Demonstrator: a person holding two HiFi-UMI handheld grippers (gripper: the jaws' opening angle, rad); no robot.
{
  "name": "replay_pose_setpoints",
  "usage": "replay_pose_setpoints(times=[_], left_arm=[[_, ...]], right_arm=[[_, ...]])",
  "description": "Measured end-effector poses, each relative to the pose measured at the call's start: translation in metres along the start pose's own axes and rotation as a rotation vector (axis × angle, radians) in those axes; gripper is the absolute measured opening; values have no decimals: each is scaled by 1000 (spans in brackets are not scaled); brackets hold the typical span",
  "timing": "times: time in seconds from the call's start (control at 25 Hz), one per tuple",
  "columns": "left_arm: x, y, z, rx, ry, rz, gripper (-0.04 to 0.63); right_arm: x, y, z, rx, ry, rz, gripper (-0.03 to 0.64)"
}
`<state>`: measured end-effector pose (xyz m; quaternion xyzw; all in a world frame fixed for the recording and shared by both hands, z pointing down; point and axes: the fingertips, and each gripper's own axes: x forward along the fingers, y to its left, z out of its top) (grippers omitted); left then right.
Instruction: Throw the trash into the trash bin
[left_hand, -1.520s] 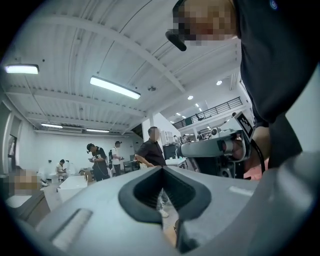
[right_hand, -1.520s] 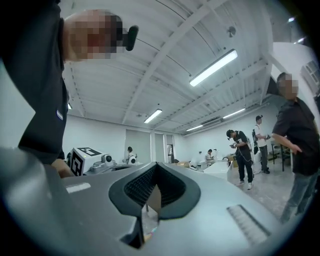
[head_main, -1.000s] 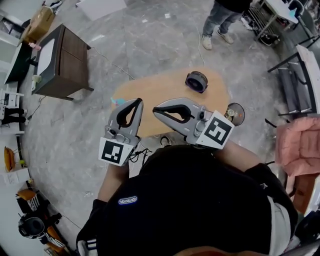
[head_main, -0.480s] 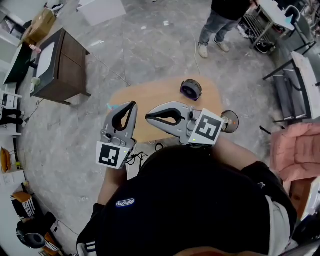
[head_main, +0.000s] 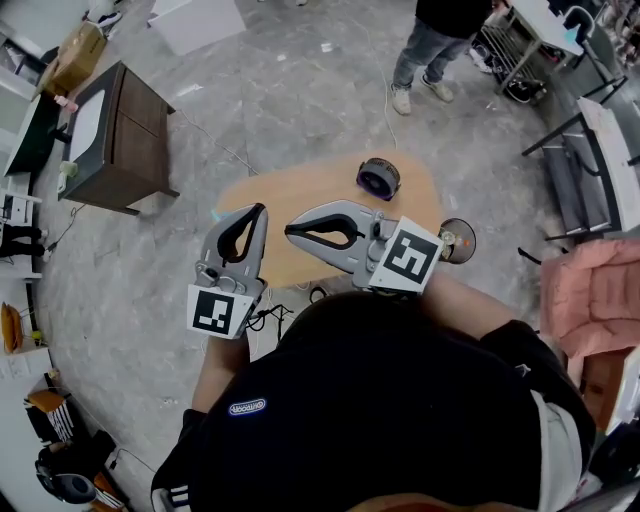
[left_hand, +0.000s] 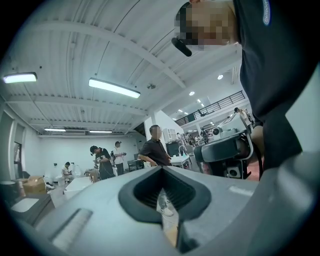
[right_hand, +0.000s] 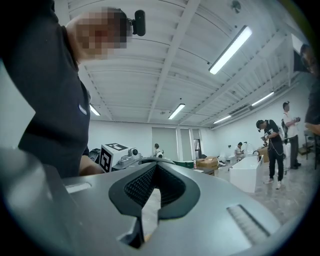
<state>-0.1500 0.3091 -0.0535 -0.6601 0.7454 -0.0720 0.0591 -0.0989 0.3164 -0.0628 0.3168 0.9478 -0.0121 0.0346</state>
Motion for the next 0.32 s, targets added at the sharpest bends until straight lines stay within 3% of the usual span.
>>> replay_pose_setpoints(times=[0.32], left_arm=[[-4, -3, -3, 2, 2, -17, 5]], right_arm=[[-2, -2, 0, 3, -11, -41, 29]])
